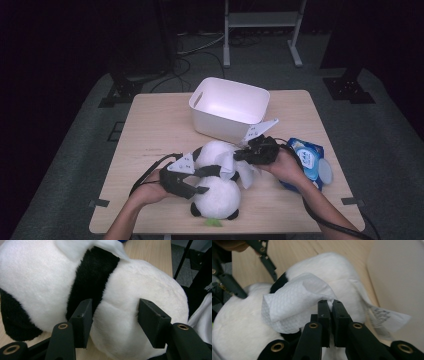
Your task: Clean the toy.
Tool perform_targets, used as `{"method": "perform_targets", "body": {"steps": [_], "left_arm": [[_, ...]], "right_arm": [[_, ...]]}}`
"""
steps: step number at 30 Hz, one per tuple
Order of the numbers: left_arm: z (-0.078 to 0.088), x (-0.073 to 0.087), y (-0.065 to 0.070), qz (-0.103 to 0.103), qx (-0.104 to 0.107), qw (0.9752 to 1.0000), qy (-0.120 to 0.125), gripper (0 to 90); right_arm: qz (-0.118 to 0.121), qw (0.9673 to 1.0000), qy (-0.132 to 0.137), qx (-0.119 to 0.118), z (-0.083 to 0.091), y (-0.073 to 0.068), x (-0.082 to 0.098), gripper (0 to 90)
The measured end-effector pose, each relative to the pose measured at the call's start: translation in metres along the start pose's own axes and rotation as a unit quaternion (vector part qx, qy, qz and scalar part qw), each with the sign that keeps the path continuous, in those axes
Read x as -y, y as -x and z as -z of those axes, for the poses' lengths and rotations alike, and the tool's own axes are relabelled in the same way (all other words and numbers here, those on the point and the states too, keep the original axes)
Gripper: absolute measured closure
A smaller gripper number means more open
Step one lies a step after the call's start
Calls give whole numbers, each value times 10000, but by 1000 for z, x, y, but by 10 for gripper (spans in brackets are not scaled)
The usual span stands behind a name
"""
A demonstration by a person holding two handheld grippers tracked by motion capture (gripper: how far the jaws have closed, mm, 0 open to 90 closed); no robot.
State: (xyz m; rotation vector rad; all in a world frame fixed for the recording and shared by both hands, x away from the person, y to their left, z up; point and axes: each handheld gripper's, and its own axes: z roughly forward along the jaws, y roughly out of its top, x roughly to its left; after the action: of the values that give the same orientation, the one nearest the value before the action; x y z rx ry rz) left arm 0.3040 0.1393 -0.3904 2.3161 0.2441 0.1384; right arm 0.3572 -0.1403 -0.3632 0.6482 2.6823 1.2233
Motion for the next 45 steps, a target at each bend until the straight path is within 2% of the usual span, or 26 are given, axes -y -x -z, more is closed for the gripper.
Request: {"method": "perform_targets", "body": {"steps": [6, 11, 14, 19, 25, 34, 45], "left_arm": [[0, 0, 0, -9, -25, 10000, -40, 449], [1, 2, 0, 2, -45, 10000, -52, 449], [0, 2, 1, -1, -35, 10000, -56, 449], [-1, 1, 2, 0, -15, 10000, -67, 449], [-4, -3, 4, -79, -9, 9999, -82, 449], [-5, -4, 4, -140, 1, 9998, -112, 450], [-5, -4, 5, -167, 12, 9998, -105, 452]], "right_arm": [[-115, 9996, 34, 272, -4, 17, -6, 854], [-181, 9989, 14, 430, -9, 24, -7, 854], [-209, 9989, -24, 414, -9, 25, -7, 854], [-165, 9995, 56, 267, -2, 19, -7, 854], [-6, 9997, 117, 198, -5, 8, -22, 852], [225, 9997, 49, 95, -25, -2, -49, 852], [463, 9989, -87, -44, -51, -12, -75, 852]]}}
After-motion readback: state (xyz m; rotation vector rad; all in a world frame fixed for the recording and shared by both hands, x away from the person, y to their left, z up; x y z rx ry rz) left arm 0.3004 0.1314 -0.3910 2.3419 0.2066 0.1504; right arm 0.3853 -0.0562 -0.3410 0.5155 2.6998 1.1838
